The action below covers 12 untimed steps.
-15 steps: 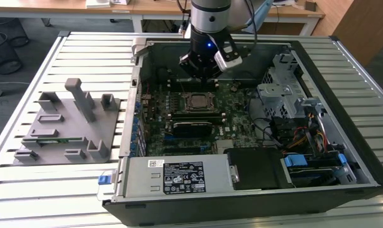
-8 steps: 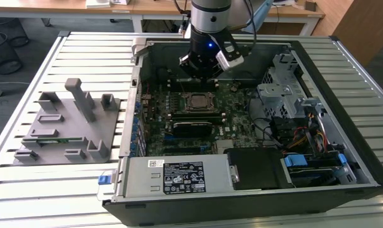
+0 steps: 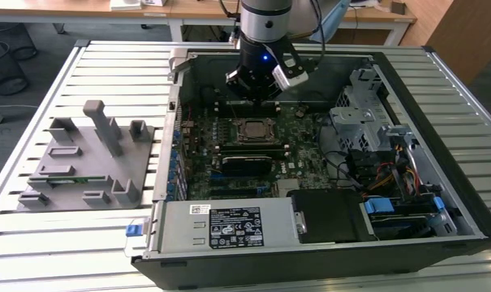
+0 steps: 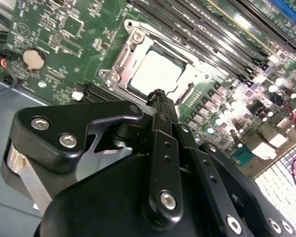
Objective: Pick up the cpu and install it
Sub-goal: 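Install the first cpu locking lever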
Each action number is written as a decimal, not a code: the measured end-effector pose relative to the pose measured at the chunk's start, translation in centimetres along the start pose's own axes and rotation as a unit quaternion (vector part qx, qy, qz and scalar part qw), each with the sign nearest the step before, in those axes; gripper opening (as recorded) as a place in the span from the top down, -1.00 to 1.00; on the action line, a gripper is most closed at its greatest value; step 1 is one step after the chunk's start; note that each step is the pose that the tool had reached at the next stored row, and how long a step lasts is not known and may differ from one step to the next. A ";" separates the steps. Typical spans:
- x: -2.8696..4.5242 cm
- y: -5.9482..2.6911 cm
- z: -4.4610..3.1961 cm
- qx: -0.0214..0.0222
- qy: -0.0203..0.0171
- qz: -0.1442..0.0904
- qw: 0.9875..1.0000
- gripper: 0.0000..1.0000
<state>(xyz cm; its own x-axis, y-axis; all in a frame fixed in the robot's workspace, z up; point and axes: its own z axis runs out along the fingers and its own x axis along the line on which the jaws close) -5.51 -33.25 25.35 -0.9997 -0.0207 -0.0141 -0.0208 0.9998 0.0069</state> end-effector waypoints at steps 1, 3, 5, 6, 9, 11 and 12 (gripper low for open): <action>0.17 0.00 0.00 0.000 0.000 0.000 1.000 0.79; 0.63 0.01 -0.01 0.000 0.000 0.000 1.000 0.79; 1.15 0.02 -0.02 0.000 0.000 0.000 1.000 0.79; 1.38 0.03 -0.02 0.000 0.000 0.000 1.000 0.79; 1.80 0.03 -0.03 0.000 0.000 0.000 1.000 0.79; 2.04 -0.01 -0.03 0.000 0.000 0.000 1.000 0.79; 2.23 -0.02 -0.03 0.000 0.000 0.000 1.000 0.79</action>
<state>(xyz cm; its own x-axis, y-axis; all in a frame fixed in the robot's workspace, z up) -7.74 -33.32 25.35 -0.9997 -0.0207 -0.0140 -0.0208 0.9998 0.0069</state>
